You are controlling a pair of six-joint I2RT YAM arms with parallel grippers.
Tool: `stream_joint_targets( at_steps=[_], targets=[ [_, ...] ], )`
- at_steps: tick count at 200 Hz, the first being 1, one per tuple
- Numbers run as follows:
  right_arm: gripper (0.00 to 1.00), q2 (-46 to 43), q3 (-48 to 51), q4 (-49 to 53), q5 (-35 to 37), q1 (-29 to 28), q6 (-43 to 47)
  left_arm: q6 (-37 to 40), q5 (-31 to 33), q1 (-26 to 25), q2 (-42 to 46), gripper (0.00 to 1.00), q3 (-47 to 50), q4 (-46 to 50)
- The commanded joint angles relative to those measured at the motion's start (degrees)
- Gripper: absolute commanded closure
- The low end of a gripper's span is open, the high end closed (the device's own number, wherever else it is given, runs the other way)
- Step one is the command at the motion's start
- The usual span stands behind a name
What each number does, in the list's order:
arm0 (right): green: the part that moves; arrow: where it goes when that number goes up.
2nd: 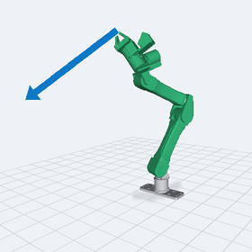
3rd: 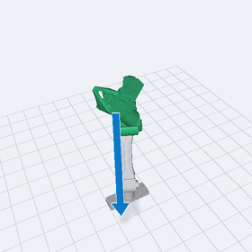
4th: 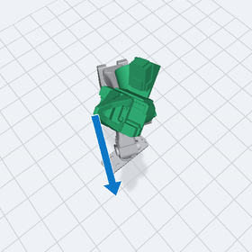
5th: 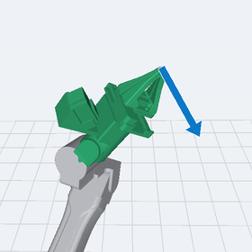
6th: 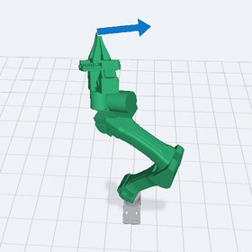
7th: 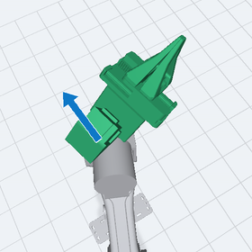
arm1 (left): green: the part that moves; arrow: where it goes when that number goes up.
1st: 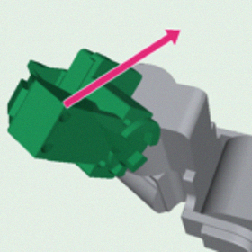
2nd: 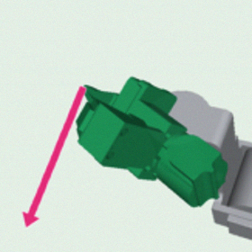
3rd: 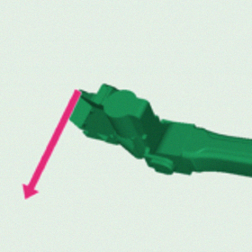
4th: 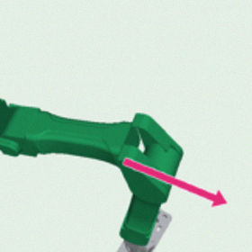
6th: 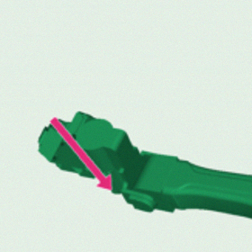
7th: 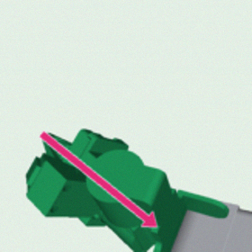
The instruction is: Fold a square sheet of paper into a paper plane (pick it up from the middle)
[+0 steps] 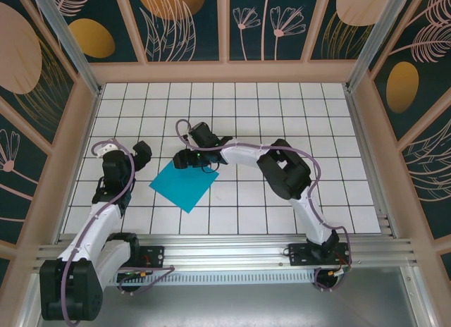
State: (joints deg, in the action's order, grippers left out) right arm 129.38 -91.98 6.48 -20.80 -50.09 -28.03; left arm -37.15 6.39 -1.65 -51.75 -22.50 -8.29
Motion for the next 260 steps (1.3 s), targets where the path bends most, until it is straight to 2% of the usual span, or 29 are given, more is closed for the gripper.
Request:
stream_joint_targets(
  at_steps=[1, 49, 93, 119, 151, 171, 222, 236, 260],
  targets=[
    [0.32, 1.6, 0.8, 6.8, 8.3, 0.6, -1.8, 0.8, -1.7, 0.2, 0.0, 0.01, 0.8, -0.4],
    [0.34, -8.0, 16.0, 2.3, 17.8, 5.0, -7.3, 0.1, -13.7, 0.2, -2.4, 0.01, 1.1, -5.4],
    [0.35, -19.2, 32.7, -2.8, 22.0, 9.9, -12.9, -1.4, -25.8, 0.0, -7.0, 0.02, 0.5, -9.2],
    [0.35, -23.8, 39.3, -2.4, 25.4, 12.1, -17.5, -0.8, -28.9, -1.7, -10.4, 0.02, -0.9, -9.1],
    [0.36, -29.8, 47.1, -5.7, 28.5, 11.6, -25.0, -1.4, -29.4, -7.5, -15.2, 0.02, -2.3, -10.4],
    [0.35, -32.6, 47.9, -6.6, 28.9, 10.2, -24.0, -2.5, -30.1, -9.4, -16.3, 0.02, -1.5, -12.6],
    [0.32, -35.3, 40.6, -0.1, 29.1, 6.5, -13.4, -1.4, -31.9, -10.8, -16.1, 0.01, -2.1, -10.5],
    [0.33, -35.5, 39.9, 0.5, 27.2, 5.3, -10.1, -1.8, -31.5, -11.4, -15.4, 0.01, -1.6, -10.5],
    [0.36, -35.9, 39.7, 1.1, 24.9, 3.0, -10.0, -2.6, -31.6, -12.2, -15.5, 0.02, -0.8, -11.1]
  ],
)
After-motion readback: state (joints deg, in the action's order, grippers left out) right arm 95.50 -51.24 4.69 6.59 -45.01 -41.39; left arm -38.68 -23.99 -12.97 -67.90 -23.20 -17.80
